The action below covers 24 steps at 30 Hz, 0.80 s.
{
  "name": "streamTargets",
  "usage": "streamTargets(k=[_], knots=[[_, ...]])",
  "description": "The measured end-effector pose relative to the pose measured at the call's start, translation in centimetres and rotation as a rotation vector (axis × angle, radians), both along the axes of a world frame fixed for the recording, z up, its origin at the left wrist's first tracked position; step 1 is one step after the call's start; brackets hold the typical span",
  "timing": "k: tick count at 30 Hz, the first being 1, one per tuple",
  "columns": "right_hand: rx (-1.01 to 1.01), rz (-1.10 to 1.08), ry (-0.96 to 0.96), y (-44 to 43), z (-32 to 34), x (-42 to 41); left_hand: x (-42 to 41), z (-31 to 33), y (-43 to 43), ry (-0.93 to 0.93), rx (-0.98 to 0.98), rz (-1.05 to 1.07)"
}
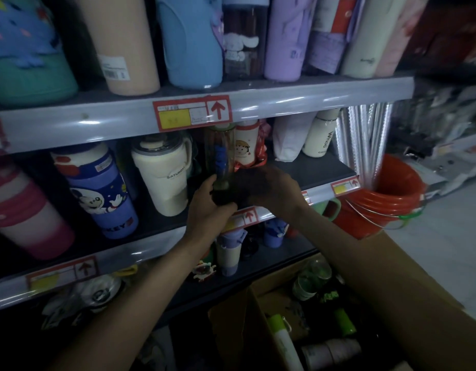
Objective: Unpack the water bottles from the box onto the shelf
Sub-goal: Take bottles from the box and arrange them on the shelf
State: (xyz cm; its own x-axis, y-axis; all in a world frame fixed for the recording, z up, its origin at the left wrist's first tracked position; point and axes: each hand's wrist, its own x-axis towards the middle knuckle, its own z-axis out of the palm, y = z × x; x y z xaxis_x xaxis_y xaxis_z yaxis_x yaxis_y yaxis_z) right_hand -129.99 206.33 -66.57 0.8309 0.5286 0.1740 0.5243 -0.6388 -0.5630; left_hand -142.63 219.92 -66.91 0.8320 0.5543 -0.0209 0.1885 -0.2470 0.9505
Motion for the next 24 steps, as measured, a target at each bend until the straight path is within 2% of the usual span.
streamTargets(k=[7, 11, 16, 18, 21, 24], knots=[[-0.108, -0.011, 0.017, -7.7, 1.0, -3.5, -1.4, -1.2, -3.2, 0.006, 0.302, -0.119], [-0.269, -0.019, 0.061, -12.4, 1.6, -6.1, -2.1, -2.3, -5.8, 0.014, 0.543, -0.228], [-0.512, -0.013, 0.051, -18.4, 2.4, -9.5, -3.0, -3.8, -10.0, 0.147, 0.792, -0.455], [-0.568, -0.01, 0.044, -20.8, 1.5, -10.3, -3.1, -4.9, -11.5, 0.18, 0.854, -0.534], [-0.581, -0.039, 0.192, -23.8, -1.6, -10.5, -2.9, -7.4, -13.3, 0.267, 0.935, -0.64], [-0.693, -0.033, 0.23, -26.3, -5.4, -10.8, -2.8, -10.1, -14.5, 0.33, 0.982, -0.72]])
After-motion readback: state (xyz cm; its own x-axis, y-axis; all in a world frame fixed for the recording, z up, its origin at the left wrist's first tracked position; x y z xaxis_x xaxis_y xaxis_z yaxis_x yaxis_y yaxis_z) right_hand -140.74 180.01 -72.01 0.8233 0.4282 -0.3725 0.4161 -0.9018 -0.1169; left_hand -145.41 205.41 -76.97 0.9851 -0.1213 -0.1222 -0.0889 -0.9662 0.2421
